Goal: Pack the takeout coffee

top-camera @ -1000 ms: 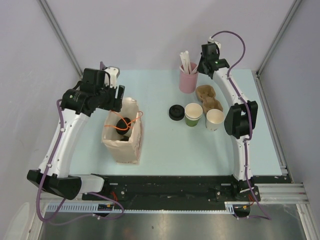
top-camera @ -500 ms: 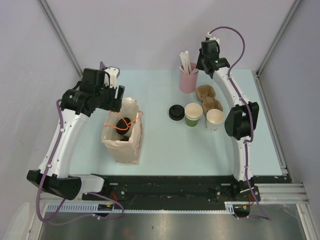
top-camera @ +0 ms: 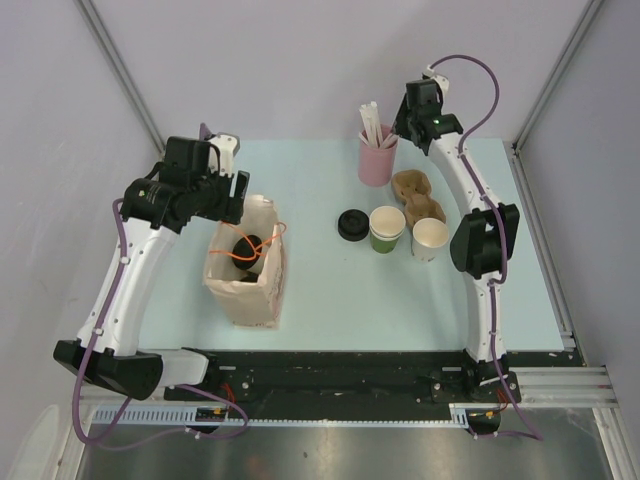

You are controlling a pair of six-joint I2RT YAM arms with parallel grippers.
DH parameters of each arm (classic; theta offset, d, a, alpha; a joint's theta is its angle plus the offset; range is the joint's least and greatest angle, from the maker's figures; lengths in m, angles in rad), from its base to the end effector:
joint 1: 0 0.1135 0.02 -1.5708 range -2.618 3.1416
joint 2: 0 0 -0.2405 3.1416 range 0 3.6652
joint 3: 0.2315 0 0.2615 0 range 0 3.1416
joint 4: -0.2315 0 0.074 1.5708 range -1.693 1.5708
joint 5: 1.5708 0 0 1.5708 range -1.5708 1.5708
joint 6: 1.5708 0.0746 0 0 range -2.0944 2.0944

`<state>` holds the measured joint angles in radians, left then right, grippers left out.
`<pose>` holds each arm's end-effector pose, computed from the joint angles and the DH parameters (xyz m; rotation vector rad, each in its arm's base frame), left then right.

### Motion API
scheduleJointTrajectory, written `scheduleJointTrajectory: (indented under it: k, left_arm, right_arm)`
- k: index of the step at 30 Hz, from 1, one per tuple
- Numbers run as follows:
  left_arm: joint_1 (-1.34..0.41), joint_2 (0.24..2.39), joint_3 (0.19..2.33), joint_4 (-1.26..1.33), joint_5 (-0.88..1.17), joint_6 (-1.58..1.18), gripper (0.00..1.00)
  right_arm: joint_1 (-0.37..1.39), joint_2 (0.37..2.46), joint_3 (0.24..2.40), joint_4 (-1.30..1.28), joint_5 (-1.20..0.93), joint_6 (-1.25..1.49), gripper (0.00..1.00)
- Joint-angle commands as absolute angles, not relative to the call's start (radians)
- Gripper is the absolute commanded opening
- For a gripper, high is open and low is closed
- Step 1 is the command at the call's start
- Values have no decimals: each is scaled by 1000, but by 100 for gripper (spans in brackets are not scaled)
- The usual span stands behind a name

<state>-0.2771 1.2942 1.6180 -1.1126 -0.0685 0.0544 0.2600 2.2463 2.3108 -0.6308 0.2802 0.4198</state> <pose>0.2718 -0.0720 0.3774 0.3561 2.3304 -0.0277 0.5305 0.1198 0.2993 0.3310 2.0882 0.1057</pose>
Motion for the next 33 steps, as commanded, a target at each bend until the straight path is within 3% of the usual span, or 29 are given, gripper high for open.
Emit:
scheduleJointTrajectory:
  k: [1,10,14,18,20,33]
  left_arm:
    - [-272,1267,1637,-1101,-72,89,78]
    - [-272,1272,1644,-1101,-69,90,79]
    - [-272,1273,1652,-1101,-66,91,80]
    - [-272,1279,1654,-1101,-66,92,80]
    - [-270,1279,1654,-1101,-63,91,80]
    - [-264,1282,1655,-1100,-64,98,84]
  right_arm:
    - [244,2278,2394,-607,256,462,47]
    - [236,2335,2460,-617,233,457,37]
    - [238,2341,2459,-614,229,453,22]
    - [236,2338,2454,-609,227,443,15]
    - [238,2336,2454,-606,238,436,0]
    - [267,2217,2421,-565,253,328,0]
